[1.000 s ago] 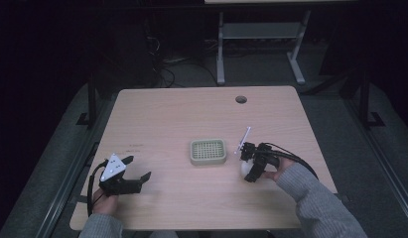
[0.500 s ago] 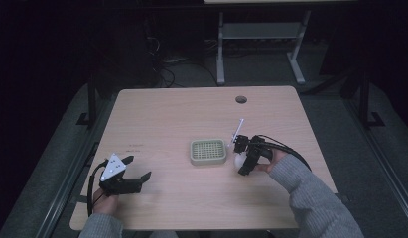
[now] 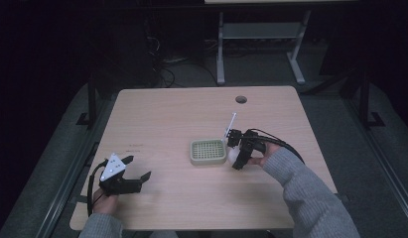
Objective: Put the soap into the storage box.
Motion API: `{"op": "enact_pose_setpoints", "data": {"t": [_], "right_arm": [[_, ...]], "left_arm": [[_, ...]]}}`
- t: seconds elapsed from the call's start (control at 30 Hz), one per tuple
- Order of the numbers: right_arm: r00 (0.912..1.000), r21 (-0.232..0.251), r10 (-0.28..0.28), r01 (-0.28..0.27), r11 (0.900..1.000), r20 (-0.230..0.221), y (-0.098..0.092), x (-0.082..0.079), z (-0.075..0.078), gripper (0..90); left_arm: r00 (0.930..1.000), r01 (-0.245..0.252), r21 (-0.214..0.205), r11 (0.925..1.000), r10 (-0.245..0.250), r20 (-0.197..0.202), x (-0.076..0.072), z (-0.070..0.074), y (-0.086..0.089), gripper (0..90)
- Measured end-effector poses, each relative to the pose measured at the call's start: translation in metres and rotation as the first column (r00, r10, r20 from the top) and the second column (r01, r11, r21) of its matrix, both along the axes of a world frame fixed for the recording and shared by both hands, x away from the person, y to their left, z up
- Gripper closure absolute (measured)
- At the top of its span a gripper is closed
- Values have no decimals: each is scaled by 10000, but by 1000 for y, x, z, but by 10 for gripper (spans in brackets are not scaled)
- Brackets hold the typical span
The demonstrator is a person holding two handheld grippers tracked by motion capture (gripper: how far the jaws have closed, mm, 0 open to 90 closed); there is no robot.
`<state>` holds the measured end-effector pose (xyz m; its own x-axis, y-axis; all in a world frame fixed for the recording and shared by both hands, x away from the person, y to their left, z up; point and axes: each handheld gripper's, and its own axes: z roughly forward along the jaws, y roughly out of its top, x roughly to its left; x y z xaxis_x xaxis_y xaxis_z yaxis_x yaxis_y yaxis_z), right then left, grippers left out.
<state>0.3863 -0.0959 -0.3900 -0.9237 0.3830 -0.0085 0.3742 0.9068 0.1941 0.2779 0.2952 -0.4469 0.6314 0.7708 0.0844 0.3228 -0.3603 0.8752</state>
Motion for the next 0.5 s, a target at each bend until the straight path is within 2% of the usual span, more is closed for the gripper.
{"op": "enact_pose_setpoints", "data": {"t": [0.43, 0.5], "right_arm": [[9997, -107, 226, -225, 9997, 67, 17, 10, 6, 233], [9996, 71, 267, -267, 9996, 38, 21, 13, 7, 233]], "left_arm": [[10000, -56, -93, 9999, 56, 21, 0, 0, 0, 128], [10000, -66, -95, 9999, 66, 25, 0, 0, 0, 128]]}}
